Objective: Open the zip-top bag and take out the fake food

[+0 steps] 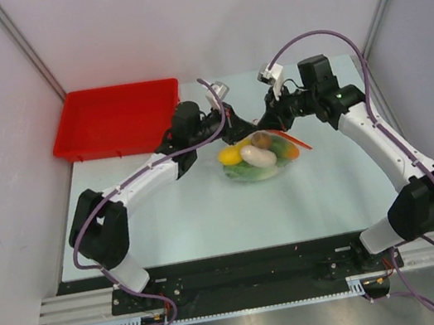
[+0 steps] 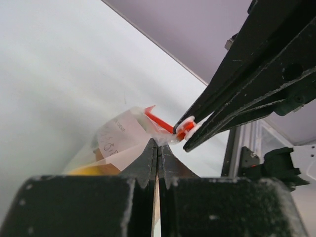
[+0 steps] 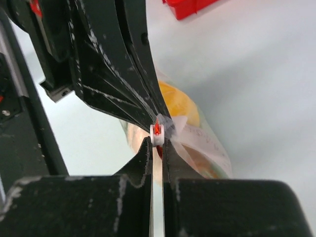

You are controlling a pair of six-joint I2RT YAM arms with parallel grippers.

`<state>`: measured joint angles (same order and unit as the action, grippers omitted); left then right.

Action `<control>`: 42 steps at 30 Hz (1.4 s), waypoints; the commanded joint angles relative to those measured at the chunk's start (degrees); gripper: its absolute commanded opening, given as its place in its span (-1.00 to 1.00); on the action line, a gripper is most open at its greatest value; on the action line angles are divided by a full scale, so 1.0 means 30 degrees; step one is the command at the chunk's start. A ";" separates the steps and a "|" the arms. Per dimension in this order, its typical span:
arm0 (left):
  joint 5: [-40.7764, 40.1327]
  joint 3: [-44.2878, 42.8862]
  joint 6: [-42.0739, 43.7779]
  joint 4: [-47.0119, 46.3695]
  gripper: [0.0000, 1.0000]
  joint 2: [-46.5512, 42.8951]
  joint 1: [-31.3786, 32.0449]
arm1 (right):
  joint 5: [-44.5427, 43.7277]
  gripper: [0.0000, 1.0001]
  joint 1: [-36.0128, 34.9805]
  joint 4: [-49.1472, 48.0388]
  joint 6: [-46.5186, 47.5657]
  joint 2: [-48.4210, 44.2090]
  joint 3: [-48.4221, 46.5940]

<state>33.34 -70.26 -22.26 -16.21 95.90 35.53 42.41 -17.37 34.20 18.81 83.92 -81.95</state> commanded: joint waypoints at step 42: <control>0.3622 -0.0165 -0.1252 -0.3475 -1.00 -0.0735 0.0227 | 0.3940 -0.34 0.1130 -0.4341 -0.0967 -0.2220 0.2327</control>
<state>42.83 -68.05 -27.53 -24.23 95.90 35.99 52.14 -14.37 20.29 15.05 78.17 -74.70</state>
